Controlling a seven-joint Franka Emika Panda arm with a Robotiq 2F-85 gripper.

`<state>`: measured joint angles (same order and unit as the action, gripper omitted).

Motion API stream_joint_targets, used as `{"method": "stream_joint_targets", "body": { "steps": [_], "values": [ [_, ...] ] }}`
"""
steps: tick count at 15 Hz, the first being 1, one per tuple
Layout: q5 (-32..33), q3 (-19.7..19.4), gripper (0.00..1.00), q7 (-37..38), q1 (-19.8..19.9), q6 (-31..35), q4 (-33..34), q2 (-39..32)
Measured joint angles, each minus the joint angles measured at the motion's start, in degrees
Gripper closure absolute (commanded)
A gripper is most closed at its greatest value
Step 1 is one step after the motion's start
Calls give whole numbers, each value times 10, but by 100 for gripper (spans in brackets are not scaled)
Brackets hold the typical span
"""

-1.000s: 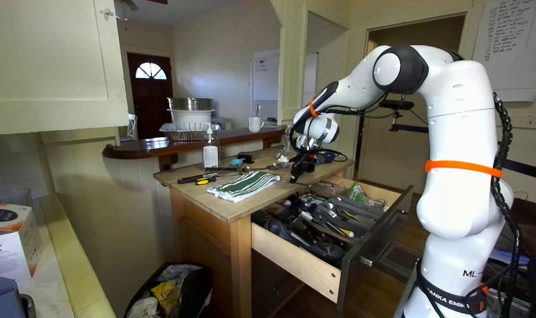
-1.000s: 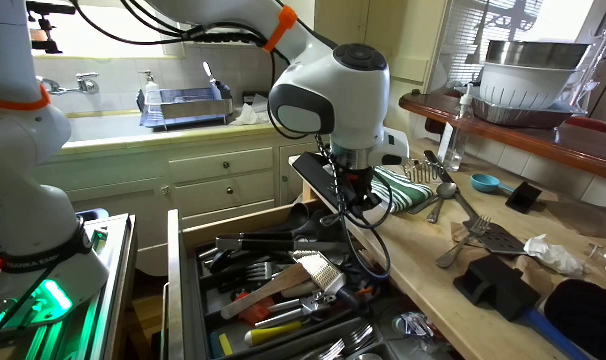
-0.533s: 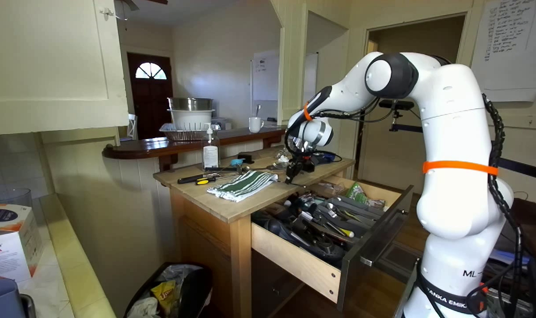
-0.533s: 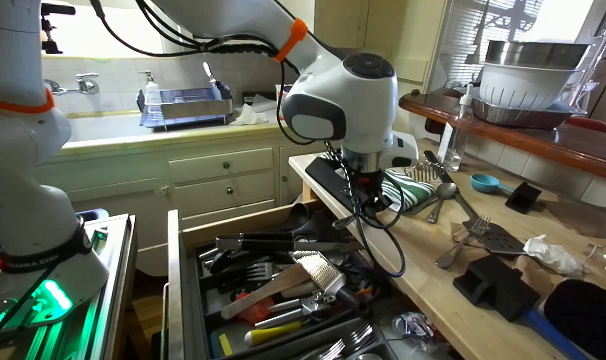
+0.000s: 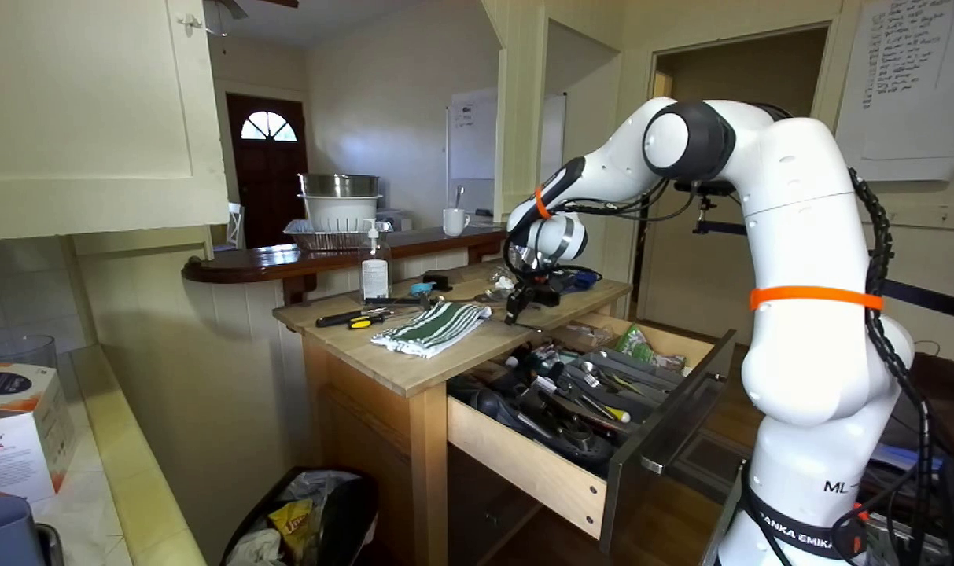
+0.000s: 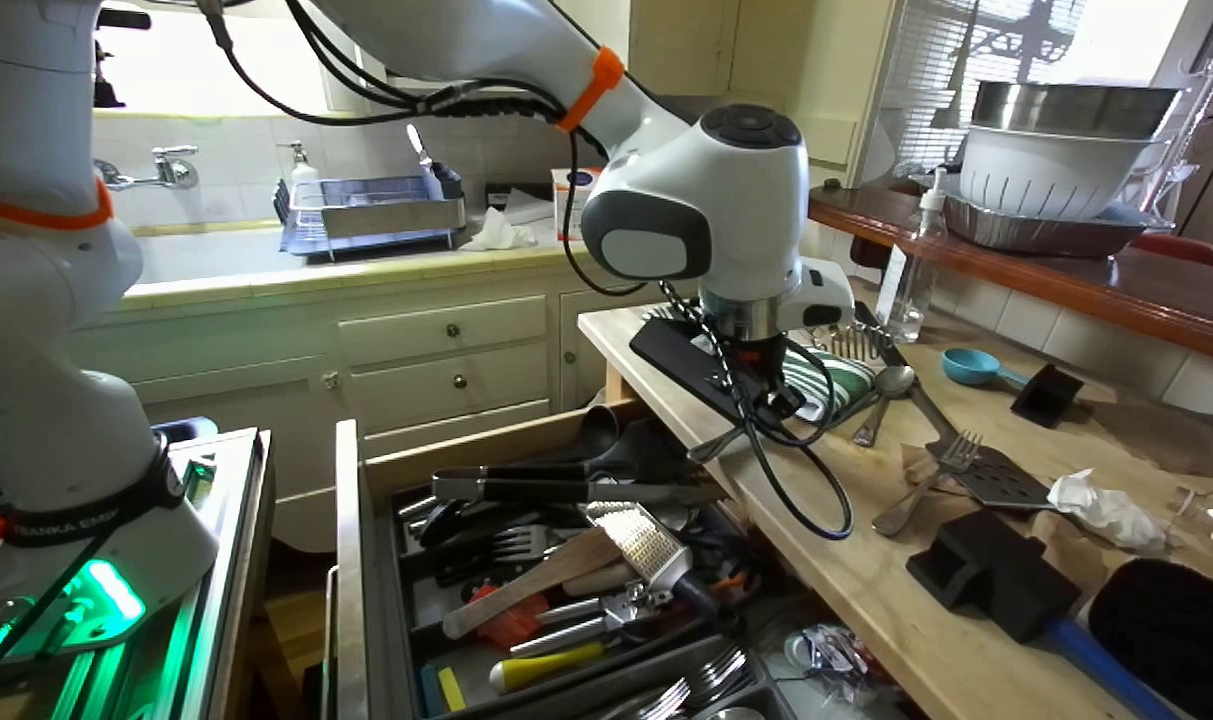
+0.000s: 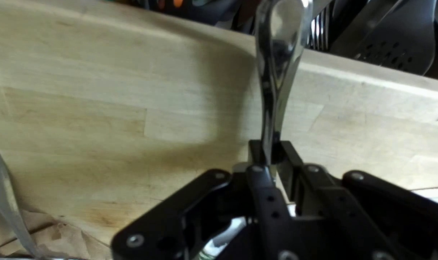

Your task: Put the knife through the towel

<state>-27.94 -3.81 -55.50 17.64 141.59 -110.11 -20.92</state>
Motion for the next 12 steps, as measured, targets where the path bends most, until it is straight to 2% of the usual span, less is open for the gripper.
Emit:
{"method": "stream_joint_targets", "body": {
  "steps": [7,12],
  "values": [
    [10,12,96,2,0,12,28,-17],
    [56,10,96,19,0,12,33,-28]
  ]
}}
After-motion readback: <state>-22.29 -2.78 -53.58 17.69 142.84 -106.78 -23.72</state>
